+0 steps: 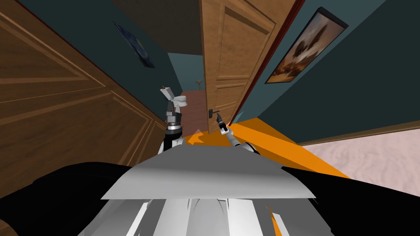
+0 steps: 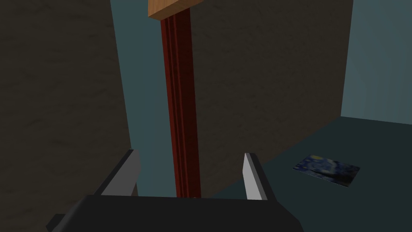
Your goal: Pull the door open
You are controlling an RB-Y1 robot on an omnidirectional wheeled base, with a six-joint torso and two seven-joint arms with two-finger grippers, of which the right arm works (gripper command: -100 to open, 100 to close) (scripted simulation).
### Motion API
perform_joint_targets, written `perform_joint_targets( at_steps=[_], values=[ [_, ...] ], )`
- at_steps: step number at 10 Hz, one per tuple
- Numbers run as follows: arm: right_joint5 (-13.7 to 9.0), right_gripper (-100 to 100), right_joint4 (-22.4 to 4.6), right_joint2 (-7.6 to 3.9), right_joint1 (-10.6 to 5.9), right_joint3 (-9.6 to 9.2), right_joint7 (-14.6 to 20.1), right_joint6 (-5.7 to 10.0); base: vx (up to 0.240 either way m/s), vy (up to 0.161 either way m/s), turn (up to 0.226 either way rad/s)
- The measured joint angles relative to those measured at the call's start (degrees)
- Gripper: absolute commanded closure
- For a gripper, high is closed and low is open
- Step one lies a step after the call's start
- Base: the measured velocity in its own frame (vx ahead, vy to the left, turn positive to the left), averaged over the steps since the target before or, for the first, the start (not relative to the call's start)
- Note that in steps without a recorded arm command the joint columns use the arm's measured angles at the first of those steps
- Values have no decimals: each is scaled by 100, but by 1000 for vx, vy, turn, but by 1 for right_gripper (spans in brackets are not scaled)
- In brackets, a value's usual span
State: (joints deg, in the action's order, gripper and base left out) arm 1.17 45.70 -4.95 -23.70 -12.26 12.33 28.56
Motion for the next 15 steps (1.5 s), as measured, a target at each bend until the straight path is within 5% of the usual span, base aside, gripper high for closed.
perform_joint_targets(
  at_steps=[9, 11, 12, 13, 15],
  values=[
    [76, -100, -1003, 88, -630, -92, 153, -5, 82, 48, -26],
    [50, -100, -961, -129, -574, -98, 287, 8, 32, -17, 129],
    [18, -100, -1283, -214, -704, -63, 358, 179, 47, 40, 107],
    [-4, -100, -1306, -309, -730, -47, 423, 214, 85, 92, 68],
    [-23, -100, -1065, -518, -605, -62, 565, 89, 83, 109, 36]
  ],
)
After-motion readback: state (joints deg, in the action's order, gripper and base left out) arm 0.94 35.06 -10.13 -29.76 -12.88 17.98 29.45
